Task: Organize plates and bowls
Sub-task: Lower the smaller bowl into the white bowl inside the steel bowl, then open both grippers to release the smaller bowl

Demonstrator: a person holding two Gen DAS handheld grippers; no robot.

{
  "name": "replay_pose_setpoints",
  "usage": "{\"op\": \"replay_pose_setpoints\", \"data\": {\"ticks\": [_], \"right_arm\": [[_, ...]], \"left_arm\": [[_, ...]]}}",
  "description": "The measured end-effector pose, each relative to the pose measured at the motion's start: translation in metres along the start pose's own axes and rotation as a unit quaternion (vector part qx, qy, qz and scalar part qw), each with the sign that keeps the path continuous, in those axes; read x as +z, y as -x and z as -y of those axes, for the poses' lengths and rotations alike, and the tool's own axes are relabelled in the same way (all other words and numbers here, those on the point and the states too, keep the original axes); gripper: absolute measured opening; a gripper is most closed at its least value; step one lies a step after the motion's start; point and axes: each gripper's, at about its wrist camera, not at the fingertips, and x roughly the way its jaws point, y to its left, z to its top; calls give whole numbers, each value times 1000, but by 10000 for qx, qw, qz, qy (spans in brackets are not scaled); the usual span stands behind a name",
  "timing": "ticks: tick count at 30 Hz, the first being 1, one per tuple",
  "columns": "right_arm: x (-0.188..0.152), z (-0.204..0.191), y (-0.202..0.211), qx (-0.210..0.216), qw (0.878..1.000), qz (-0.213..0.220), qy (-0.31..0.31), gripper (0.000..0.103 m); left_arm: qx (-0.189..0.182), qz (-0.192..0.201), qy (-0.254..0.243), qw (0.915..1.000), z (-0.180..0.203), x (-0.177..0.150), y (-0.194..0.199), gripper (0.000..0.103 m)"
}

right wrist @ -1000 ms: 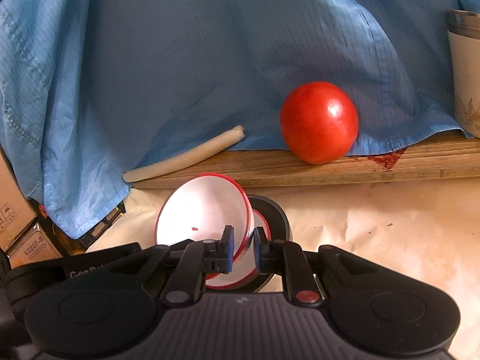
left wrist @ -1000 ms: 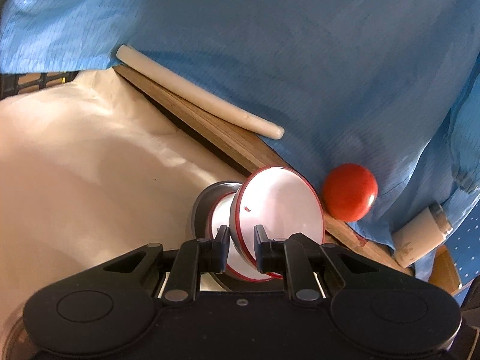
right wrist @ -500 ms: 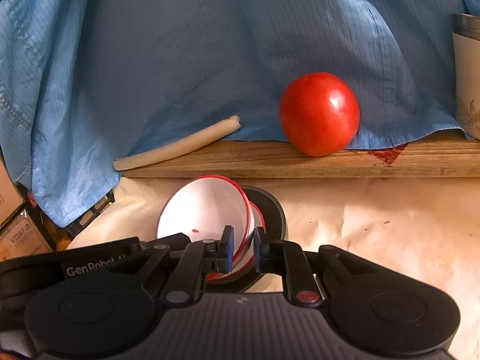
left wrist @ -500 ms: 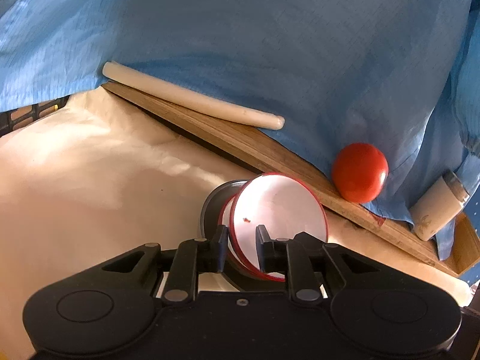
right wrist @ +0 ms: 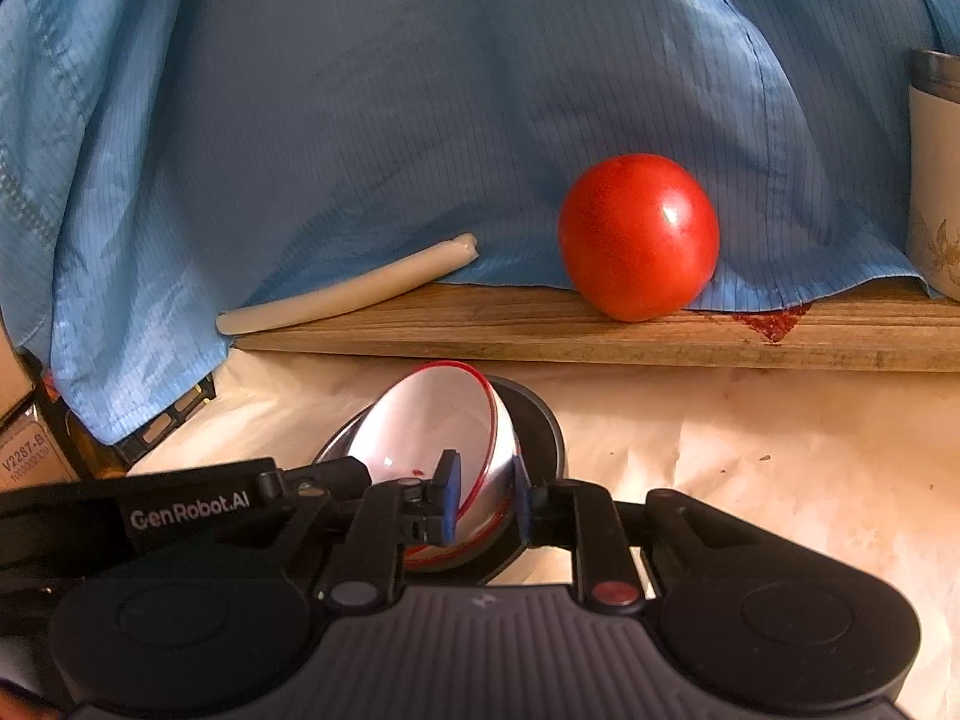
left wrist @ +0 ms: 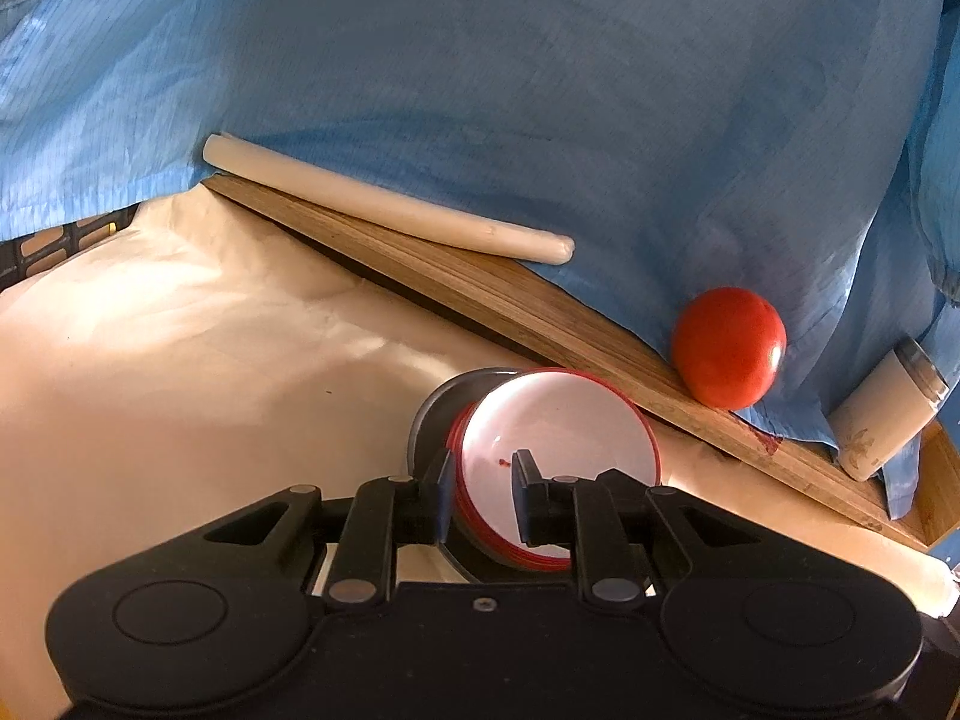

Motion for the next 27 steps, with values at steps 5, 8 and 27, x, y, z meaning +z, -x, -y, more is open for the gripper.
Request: {"op": "replay_pose_setpoints", "data": {"ticks": [5,8,27], "right_arm": [[0,0,0,5,10000,19,20,20],[-2,-1,-1,-33,10000,35,65,20],[-1,9,14,270,9993,240,-14,47]], "left_arm": [[-21,9,11,10000,-1,0,0,21],[-19,25,31,10000,-2,1,1,21],[-70,166,281,9994,-8,7,10,41]]}}
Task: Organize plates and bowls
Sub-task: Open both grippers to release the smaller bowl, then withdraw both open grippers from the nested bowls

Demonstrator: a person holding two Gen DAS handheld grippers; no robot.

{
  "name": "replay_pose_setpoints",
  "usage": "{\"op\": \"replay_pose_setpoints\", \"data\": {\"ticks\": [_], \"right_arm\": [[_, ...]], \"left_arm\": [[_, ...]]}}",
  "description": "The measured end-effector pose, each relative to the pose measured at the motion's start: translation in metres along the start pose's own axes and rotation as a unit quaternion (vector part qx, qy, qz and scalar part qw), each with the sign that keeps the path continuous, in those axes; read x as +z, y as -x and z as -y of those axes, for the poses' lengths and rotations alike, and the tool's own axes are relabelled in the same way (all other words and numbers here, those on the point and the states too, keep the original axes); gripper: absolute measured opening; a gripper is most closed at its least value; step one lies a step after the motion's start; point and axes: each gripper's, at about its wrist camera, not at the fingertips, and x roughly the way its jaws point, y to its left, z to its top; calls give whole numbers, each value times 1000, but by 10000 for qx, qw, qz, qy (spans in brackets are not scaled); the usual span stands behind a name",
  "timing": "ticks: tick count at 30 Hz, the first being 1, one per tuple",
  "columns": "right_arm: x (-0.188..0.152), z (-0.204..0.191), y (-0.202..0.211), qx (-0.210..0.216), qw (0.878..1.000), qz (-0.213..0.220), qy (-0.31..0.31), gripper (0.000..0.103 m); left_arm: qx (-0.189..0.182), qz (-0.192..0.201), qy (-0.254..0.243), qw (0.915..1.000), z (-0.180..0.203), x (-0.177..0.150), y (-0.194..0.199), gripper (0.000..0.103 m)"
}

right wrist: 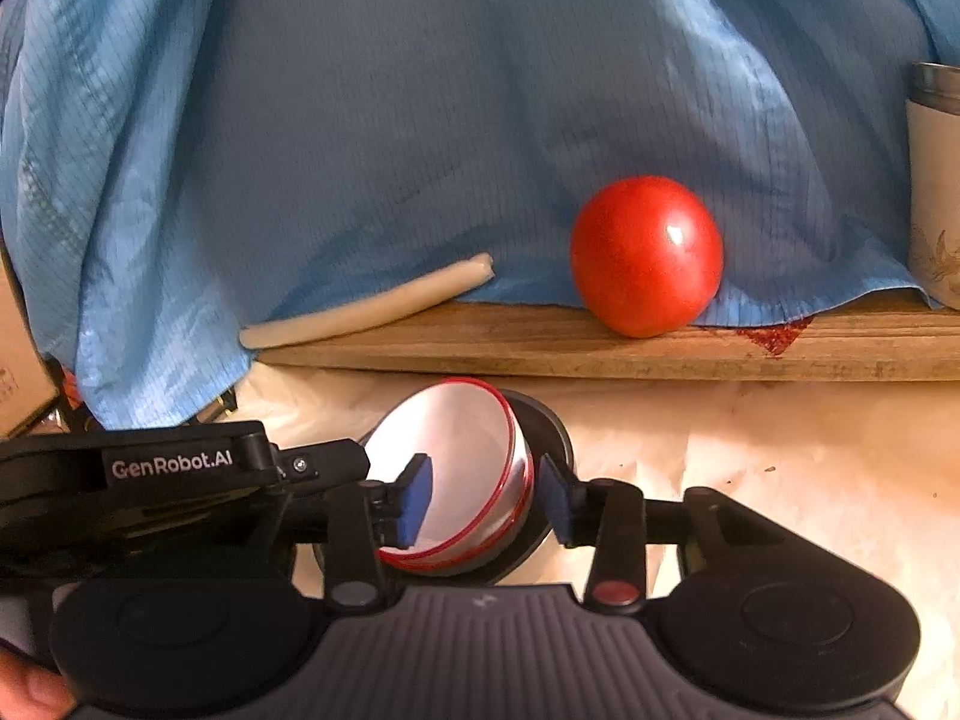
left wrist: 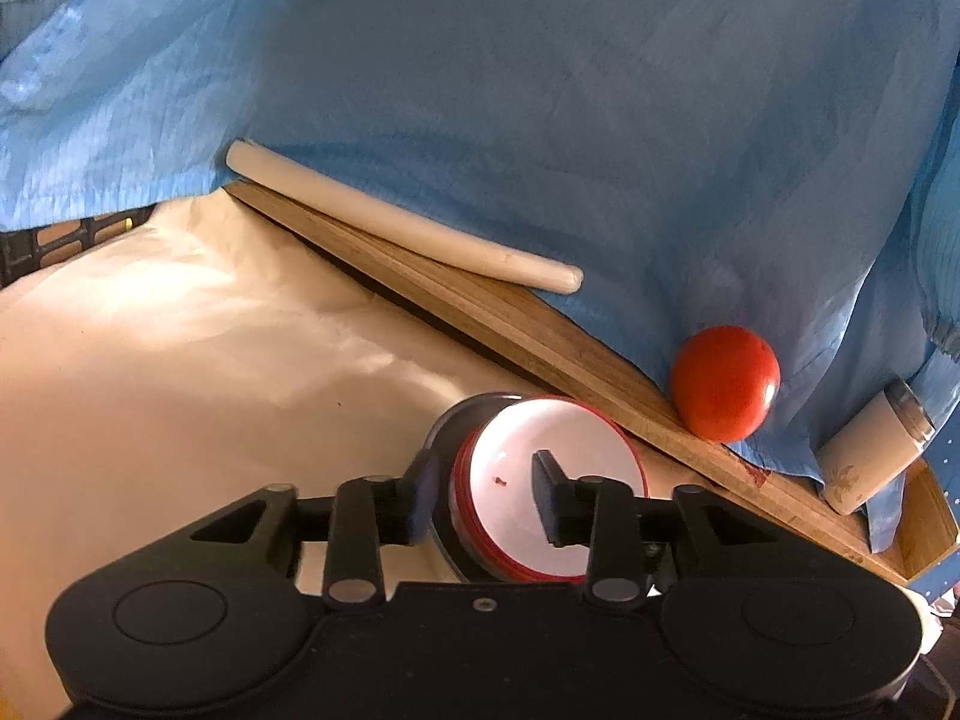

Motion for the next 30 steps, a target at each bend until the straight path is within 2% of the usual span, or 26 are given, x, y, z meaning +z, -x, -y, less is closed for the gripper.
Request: {"op": "replay_pose_setpoints", "data": {"ticks": [2,5,8,12,16,19,22,30], "right_arm": [[1,3,5,23,10000,62,-56,52],[4,9,10,67,9998,150,-149,58],[7,14,15,138,9993,236,-263,70],[9,22,22,178,9985,334,-387,87],[14,31,29,232,9978,383,-497,100],[16,39,35,230,9971,423,-584,102],[18,45,38,205,9964,441,-700,103],[19,55,34,164,9963,251,-806,103]], "left_arm": [[5,61,12,10000,-1,0,2,48],[21,119,-15,9999,-2,1,5,52],[11,165,-39,9999,-2,1,8,64],[33,207,-150,9997,-6,3,13,73],[7,121,-261,9996,-12,5,17,89],[25,43,-416,9991,-17,5,22,92],[23,49,-470,9989,-21,5,28,102],[149,62,-681,9975,-31,5,42,102]]}}
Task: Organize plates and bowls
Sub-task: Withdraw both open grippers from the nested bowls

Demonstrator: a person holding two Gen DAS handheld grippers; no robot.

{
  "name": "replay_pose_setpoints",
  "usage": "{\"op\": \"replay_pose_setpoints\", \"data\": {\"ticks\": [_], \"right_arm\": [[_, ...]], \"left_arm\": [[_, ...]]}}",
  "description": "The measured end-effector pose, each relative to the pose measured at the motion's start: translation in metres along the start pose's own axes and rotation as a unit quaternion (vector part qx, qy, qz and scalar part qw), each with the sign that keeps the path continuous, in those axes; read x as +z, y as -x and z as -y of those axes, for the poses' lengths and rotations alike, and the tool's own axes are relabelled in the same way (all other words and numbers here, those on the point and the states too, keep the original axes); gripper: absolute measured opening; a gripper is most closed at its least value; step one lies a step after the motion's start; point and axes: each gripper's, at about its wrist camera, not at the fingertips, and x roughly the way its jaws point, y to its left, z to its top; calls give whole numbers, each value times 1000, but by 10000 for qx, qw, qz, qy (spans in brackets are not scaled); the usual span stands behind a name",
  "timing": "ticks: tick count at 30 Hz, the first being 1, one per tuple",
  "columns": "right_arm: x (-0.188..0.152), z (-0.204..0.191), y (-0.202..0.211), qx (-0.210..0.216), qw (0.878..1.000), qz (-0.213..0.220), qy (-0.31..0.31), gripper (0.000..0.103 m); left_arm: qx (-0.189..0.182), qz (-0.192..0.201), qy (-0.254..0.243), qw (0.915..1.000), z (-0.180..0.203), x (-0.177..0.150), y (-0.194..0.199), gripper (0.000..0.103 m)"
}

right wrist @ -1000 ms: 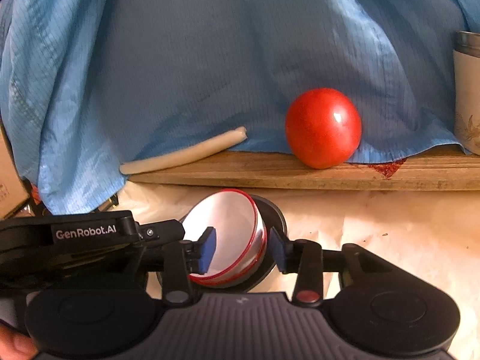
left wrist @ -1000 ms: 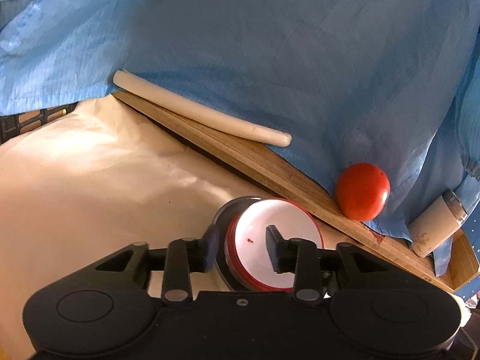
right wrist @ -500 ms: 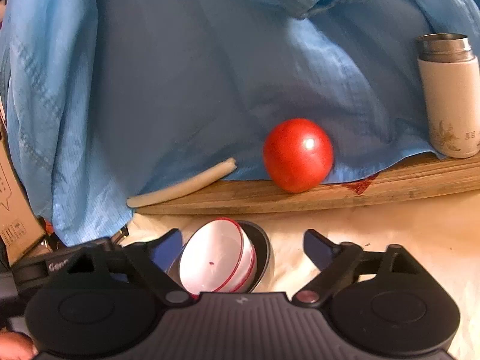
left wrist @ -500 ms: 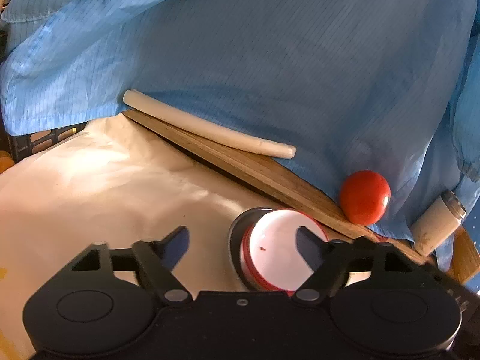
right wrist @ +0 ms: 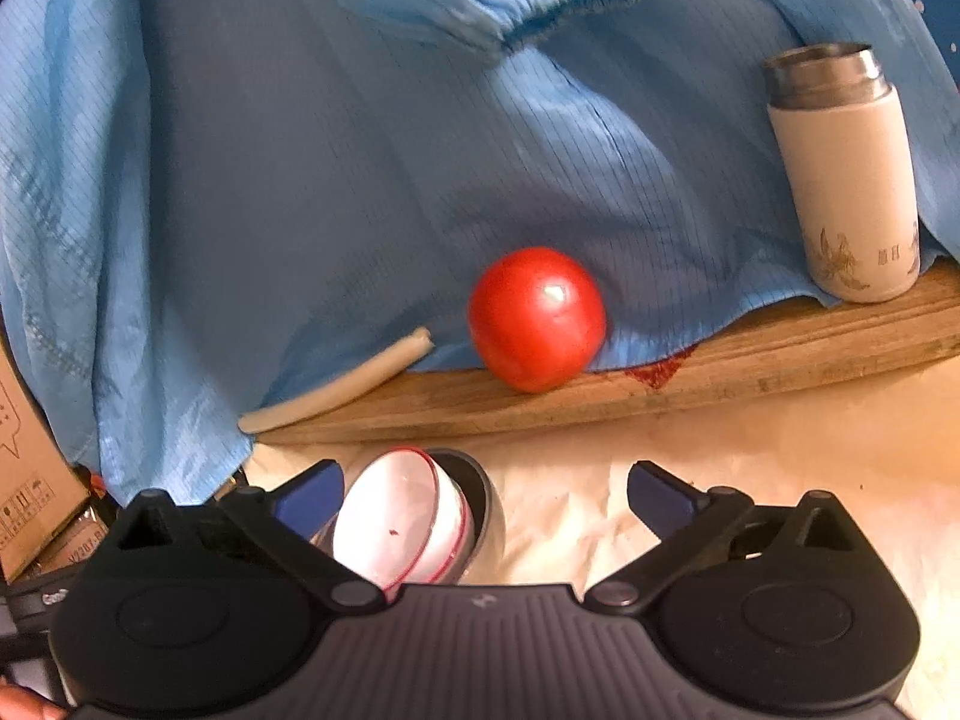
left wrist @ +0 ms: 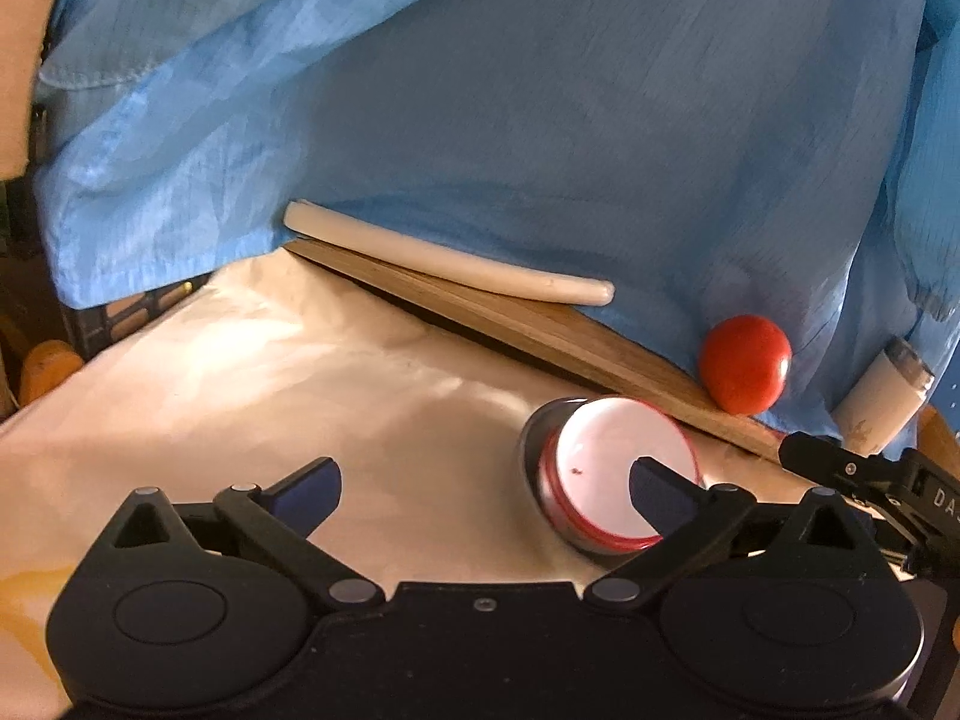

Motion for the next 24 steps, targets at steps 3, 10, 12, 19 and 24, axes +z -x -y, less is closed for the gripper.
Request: {"op": "replay_pose_setpoints", "data": {"ticks": [3,10,12,19,24], "right_arm": [[-1,0,-5,-72,9999,-129,52,103],[-3,1,-5,-116,9994,-268,172,103],[-3,2,-5,-193,9992,-292,180,103],[-3,2,-6,-425,9977,-412,321,103],[-3,3,-6,-601,9960,-529,395,103]], "left_arm": [[93,-74,-92,9999,-5,1,1,102],[249,-335,-182,9990,-23,7,0,102],[269,-409,-215,9986,-28,7,-1,102],[281,-725,-202,9968,-41,12,-15,102],[167,-1015,-128,9946,-41,17,-27,102]]}}
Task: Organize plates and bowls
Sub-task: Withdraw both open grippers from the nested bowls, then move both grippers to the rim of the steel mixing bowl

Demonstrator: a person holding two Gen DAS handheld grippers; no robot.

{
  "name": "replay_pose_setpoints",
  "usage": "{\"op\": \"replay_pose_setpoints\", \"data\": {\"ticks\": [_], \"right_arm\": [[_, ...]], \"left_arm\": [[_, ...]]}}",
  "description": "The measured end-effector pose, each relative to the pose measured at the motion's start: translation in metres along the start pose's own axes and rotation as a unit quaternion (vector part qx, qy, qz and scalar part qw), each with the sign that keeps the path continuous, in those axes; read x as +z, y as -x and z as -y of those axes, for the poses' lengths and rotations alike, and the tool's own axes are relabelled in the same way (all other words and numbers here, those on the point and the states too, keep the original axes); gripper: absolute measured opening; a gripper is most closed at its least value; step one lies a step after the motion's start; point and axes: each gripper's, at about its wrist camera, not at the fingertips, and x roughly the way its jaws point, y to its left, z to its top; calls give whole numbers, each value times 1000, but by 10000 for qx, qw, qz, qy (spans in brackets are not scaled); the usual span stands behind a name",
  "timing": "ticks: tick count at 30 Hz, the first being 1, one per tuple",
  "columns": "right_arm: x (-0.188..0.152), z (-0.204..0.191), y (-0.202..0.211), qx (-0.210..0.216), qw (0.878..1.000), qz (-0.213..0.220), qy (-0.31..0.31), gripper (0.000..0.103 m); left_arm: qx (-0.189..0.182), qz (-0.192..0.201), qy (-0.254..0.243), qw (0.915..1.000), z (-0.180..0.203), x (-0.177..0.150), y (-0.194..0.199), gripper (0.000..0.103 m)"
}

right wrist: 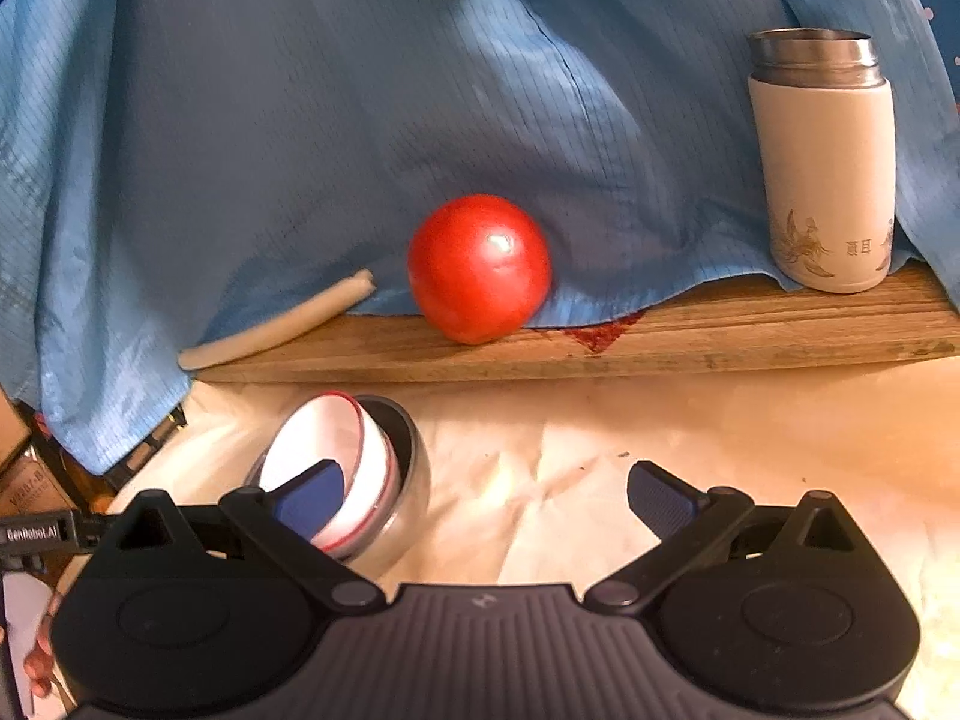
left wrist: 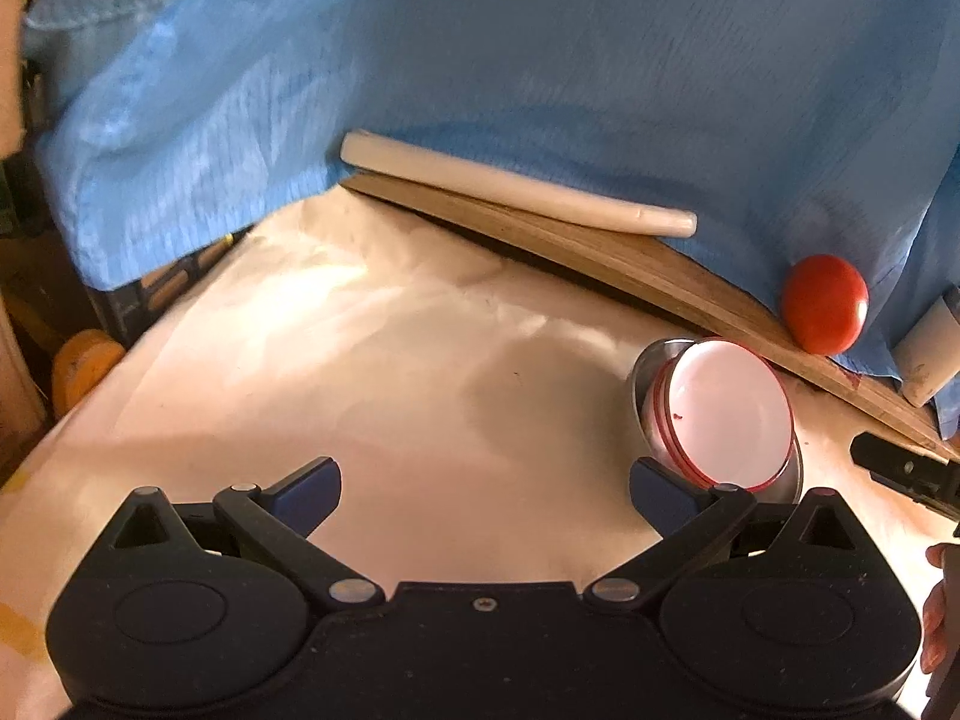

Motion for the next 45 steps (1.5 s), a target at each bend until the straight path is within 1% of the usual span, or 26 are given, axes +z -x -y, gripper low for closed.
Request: {"op": "replay_pose_setpoints", "data": {"ticks": [2,5,9,12,15,20,25,27,34,45], "right_arm": [[1,-2,-1,-64,9999,-68,65,103],[3,-5,-2,-11,9996,-242,158,103],[9,-12,-7,-215,9972,-562,449,103],[16,-18,-11,-302,9945,-752,671,103],[26,-21,-15,-246,9934,-844,739,103],[37,-26,-32,-205,9894,-1098,925,103],[33,-26,-41,-167,9867,-1260,1010,103],[31,-25,-42,-100,9866,-1284,998,103],[30,-25,-40,-164,9865,-1322,956,103],[27,-27,-50,-271,9841,-1438,1003,103]], "left_arm": [[-72,-59,2,10000,1,2,-4,102],[-164,-108,-26,9998,6,6,-10,102],[-220,-180,-47,9996,10,11,-19,102],[-332,-388,79,9987,9,16,-26,102],[-390,-455,185,9980,10,20,-30,102],[-351,-538,98,9979,16,26,-37,102],[-177,-632,116,9978,19,33,-46,102],[-94,-662,101,9977,19,35,-50,102],[28,-729,59,9973,22,36,-58,102],[112,-831,12,9965,23,35,-65,102]]}}
